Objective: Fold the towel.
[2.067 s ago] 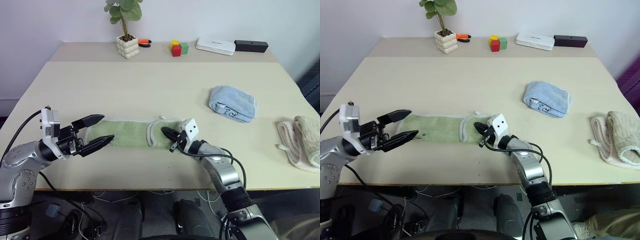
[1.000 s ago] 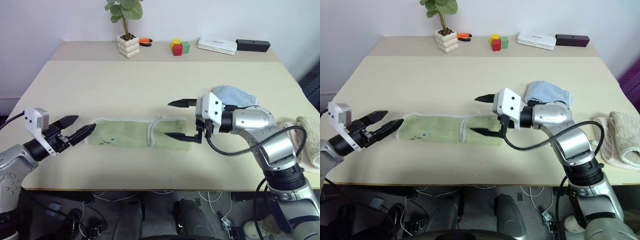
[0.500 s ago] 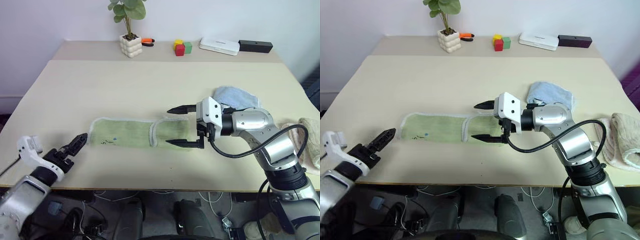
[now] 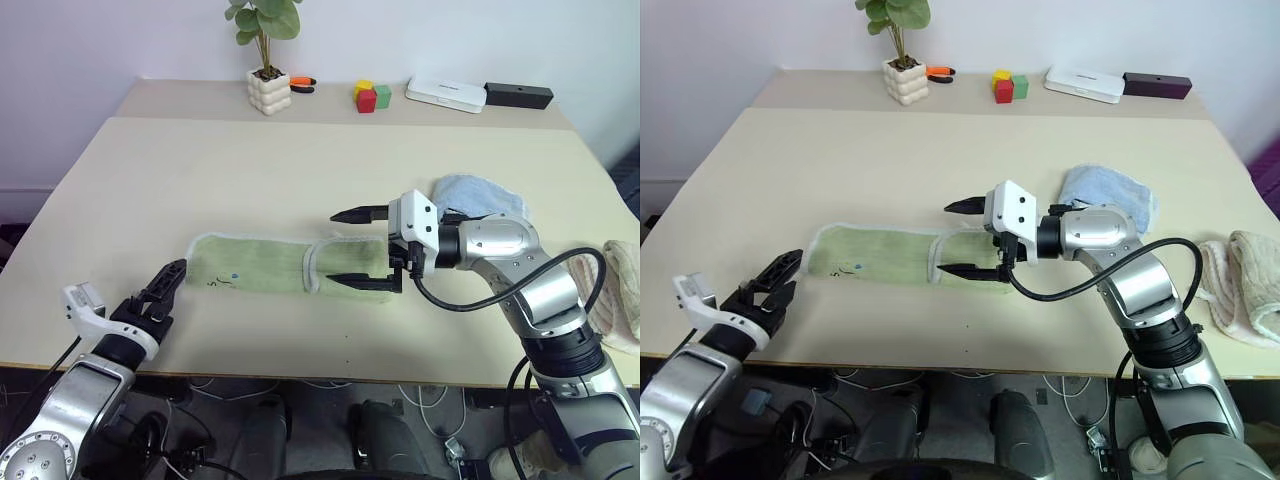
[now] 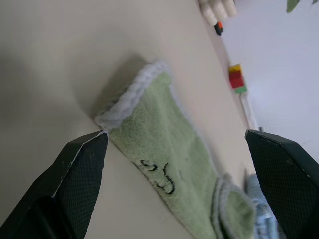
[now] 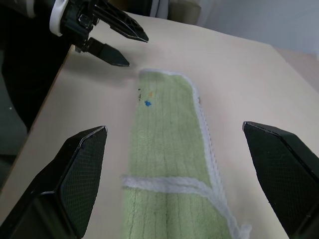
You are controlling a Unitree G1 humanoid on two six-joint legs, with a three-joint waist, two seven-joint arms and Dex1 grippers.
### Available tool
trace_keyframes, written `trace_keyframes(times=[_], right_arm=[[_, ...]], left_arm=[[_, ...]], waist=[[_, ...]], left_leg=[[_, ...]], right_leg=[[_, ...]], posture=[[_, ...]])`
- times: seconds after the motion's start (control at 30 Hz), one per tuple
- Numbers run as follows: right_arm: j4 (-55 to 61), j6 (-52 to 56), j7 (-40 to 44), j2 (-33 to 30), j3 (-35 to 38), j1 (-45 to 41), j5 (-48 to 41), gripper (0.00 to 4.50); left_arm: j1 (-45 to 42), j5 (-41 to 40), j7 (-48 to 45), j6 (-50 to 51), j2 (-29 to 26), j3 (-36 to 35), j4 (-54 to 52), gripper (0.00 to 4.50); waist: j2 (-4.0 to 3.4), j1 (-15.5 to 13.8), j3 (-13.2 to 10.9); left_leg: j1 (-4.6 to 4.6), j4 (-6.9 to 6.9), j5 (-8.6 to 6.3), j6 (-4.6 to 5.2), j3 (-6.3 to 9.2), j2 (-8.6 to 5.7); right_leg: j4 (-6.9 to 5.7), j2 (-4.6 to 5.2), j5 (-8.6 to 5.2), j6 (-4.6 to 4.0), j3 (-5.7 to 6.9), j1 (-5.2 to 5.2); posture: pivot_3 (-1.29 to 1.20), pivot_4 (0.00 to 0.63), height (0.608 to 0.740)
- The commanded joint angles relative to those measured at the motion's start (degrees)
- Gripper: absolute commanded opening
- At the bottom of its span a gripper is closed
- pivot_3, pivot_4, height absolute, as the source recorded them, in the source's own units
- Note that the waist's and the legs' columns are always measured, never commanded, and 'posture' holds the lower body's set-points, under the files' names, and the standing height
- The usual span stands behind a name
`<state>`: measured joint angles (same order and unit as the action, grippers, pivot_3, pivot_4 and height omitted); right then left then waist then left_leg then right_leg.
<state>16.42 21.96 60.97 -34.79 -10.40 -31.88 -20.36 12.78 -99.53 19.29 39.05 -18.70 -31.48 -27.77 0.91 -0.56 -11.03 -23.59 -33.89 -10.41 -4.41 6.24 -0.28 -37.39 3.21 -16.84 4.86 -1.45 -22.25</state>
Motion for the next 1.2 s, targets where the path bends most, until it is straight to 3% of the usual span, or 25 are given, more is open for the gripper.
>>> trace_keyframes(times=[0.03,0.23,0.53,0.73,1.2], right_arm=[[1.8,-0.8,-0.9,0.2,0.9,-0.6,-0.1,4.46],[2.1,-0.9,-1.4,-0.3,1.1,-0.5,0.1,4.46],[3.0,-0.1,-2.0,-0.7,1.2,-0.4,-0.1,4.46],[3.1,0.0,-2.2,-1.0,1.2,0.0,0.1,4.46],[2.6,-0.1,-3.0,0.7,-0.1,-1.0,1.2,4.46]], left_arm=[[-0.8,-2.7,1.1,-1.6,-1.0,1.7,1.5,4.5],[-3.5,-7.8,4.0,-4.9,1.1,4.3,3.6,4.5],[-3.9,-7.3,4.1,-5.3,0.4,6.4,6.1,4.5],[0.5,-9.3,5.7,-7.9,3.3,6.5,2.1,4.5],[-5.5,-9.0,4.5,-8.7,2.4,6.5,10.5,4.5]], waist=[[0.0,0.0,0.0],[0.0,-0.1,0.0],[0.0,0.0,0.0],[0.0,0.0,0.0],[0.0,-0.2,0.0]], left_leg=[[-0.01,0.0,0.0,0.0,0.0,-0.01],[-0.05,0.0,0.0,0.0,-0.01,-0.02],[-0.06,0.02,0.0,0.0,-0.01,-0.02],[-0.07,0.02,0.0,0.01,-0.04,-0.03],[-0.08,0.02,-0.01,0.0,-0.01,-0.04]], right_leg=[[0.03,0.0,0.0,0.0,0.0,0.0],[0.08,0.01,0.0,0.0,0.0,0.0],[0.08,-0.04,0.01,0.0,0.0,-0.02],[0.17,0.02,0.01,0.0,-0.02,-0.01],[0.17,-0.01,0.01,0.0,0.01,-0.01]], posture=[[0.0,0.15,0.74],[0.0,0.15,0.74],[0.0,0.15,0.74],[0.0,0.15,0.74],[0.0,0.15,0.74]])
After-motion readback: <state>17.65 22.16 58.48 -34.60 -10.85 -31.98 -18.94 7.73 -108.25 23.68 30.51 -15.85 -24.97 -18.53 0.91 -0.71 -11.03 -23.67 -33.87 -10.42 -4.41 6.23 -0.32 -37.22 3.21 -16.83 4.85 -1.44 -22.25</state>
